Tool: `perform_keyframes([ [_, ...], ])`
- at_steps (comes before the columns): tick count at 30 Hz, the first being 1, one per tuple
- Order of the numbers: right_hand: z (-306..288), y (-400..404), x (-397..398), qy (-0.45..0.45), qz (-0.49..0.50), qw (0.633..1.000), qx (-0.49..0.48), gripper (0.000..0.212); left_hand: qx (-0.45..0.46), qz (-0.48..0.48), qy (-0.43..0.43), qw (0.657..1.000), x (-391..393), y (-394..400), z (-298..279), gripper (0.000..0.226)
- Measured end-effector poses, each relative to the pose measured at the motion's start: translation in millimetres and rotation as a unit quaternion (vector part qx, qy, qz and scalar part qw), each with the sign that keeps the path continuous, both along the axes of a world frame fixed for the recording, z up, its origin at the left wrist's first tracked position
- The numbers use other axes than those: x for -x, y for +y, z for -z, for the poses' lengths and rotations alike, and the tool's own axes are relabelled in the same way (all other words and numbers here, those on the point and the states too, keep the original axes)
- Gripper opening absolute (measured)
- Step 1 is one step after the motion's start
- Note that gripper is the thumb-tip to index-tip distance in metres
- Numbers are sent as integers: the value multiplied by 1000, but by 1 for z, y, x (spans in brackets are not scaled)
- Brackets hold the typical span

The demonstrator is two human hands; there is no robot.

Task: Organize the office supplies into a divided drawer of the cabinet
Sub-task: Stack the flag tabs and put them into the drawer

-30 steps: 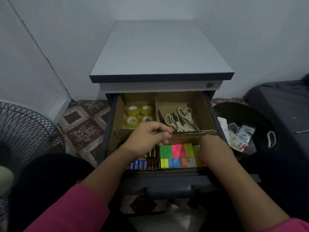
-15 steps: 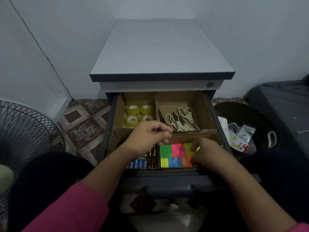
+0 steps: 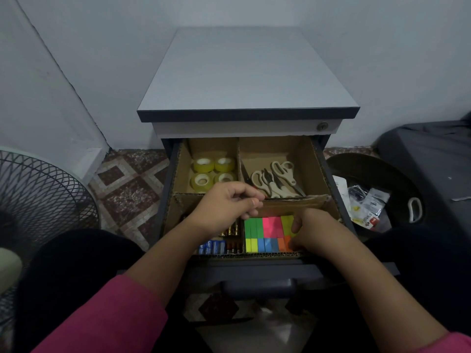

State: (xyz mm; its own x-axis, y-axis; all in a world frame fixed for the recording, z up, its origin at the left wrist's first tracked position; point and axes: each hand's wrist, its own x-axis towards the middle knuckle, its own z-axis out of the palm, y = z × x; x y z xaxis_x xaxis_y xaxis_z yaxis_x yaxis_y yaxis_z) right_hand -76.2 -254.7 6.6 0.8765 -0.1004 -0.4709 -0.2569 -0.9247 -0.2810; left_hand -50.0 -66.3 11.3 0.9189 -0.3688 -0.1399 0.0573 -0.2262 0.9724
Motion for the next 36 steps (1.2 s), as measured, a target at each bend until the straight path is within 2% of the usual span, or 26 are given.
perform_keyframes([
  [16,-1,1,1,5,-11,1000,-5,15,-12,-1,0,1000,0,0,-1,16],
  [22,-1,-1,1,-10,-13,999,29,14,-11,0,0,1000,0,0,-1,15],
  [27,1,-7,3,-98,15,989,107,11,-9,2,-1,1000,0,-1,-2,15],
  [31,5,-2,0,-69,11,991,112,27,-8,2,2,1000,0,-1,-2,16],
  [36,8,-2,0,-87,10,990,110,16,-10,0,3,1000,0,-1,-2,16],
])
